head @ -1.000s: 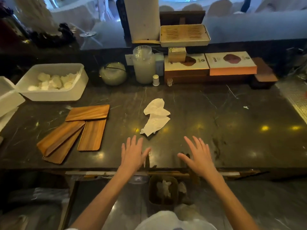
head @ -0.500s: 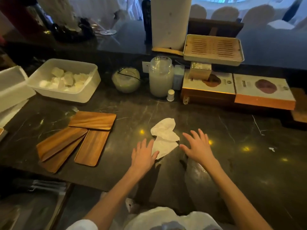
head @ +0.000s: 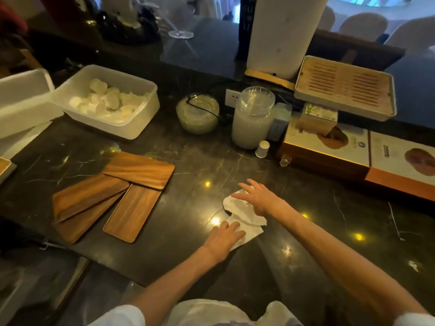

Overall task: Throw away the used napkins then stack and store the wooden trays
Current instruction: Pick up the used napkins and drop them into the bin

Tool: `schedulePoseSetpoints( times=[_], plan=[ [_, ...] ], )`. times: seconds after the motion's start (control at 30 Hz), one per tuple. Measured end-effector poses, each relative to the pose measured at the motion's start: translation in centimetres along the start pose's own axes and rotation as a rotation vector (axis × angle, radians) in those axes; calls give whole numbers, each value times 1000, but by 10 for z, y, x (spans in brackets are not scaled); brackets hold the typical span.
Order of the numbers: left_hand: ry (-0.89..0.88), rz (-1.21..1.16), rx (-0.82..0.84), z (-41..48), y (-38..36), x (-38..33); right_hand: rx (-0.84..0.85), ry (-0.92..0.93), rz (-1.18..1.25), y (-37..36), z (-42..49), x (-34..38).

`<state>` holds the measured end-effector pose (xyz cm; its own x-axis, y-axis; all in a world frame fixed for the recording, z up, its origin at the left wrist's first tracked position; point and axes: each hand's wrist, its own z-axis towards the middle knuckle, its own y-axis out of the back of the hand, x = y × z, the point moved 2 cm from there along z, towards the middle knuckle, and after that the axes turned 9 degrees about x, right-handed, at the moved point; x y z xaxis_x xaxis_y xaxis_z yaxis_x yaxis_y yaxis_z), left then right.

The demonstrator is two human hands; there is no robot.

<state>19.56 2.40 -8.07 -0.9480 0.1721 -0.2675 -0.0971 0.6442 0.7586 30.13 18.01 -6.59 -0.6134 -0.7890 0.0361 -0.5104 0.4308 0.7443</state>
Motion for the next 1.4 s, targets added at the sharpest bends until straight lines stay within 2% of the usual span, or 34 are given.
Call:
schedulePoseSetpoints(
  times=[0.1,0.23,0.47,0.63,0.73,0.87,0.93,1.03,1.1,1.17,1.3,1.4],
  plan=[
    [-30,73,84,14,-4,1,50,72,-85,-11,10,-8],
    [-16,128,140,24,-12,9,-9,19,-35,-26,11,-18],
    [-4,72,56,27,-11,8,-159,-192,274,-60,-15,-15],
    [22,189,53,14,0,13,-286,-308,611,-86,-64,-14],
    [41,78,-58,2,2,14,-358,-330,827,-102,-105,-7],
    [34,-82,-193,-17,-1,7,-453,-442,904,-131,-153,3],
    [20,-186,-257,-28,-6,0,-478,-499,969,-144,-170,7],
    [48,-325,-337,-42,-10,-11,-467,-485,1137,-161,-185,8],
    [89,-359,-359,-47,-12,-19,-435,-444,1234,-171,-191,11],
    [65,-393,-365,-52,-18,-28,-415,-391,1232,-181,-193,15],
    [22,-416,-332,-55,-30,-48,-559,-376,1135,-203,-201,24],
    [-28,-393,-311,-59,-37,-65,-580,-367,1222,-219,-215,36]
  ],
)
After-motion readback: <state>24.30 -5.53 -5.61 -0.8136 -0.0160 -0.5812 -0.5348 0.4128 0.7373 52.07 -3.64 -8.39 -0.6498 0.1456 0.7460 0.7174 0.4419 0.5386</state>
